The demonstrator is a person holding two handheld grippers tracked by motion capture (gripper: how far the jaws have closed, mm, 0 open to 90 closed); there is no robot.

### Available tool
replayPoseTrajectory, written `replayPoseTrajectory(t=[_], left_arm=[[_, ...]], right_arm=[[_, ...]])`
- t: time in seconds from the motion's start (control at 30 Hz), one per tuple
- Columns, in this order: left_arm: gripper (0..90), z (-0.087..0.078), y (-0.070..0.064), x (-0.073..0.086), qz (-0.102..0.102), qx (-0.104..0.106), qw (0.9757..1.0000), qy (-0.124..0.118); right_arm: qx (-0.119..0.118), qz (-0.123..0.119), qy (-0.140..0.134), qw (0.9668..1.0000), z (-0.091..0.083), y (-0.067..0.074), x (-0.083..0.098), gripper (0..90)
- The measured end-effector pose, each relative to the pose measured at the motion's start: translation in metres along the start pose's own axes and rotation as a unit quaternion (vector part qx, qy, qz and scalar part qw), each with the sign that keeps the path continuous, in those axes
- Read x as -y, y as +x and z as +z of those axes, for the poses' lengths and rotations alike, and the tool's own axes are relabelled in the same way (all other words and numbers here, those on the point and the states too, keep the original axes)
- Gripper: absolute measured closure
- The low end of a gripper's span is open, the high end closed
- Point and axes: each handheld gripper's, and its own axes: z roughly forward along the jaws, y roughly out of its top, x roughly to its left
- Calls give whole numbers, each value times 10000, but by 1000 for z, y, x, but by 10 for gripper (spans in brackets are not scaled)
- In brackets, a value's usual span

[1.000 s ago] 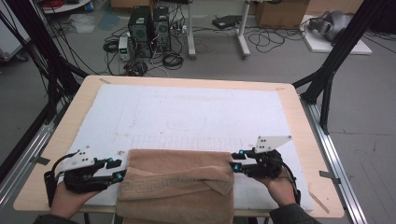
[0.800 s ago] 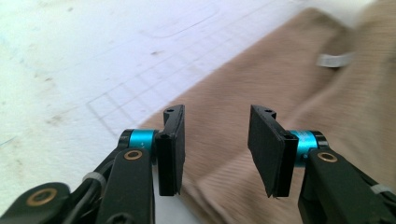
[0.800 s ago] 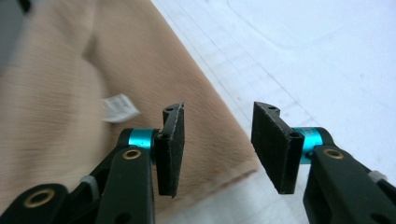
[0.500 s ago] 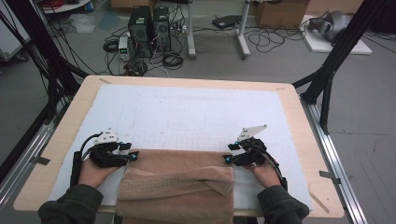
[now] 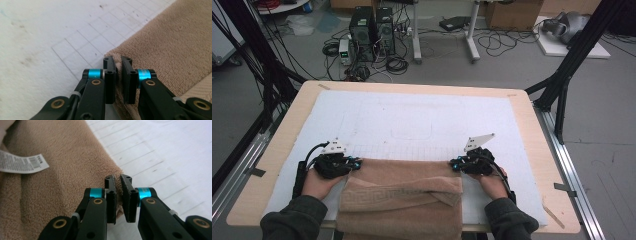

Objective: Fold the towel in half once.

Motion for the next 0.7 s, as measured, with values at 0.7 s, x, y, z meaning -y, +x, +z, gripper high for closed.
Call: replayPoseTrajectory(t=[0.7], left_arm=[[759,21,68,-154,-418,-674,9952,-566]], right_arm=[[1156,172,-298,9927,-58,-105,-118,785]])
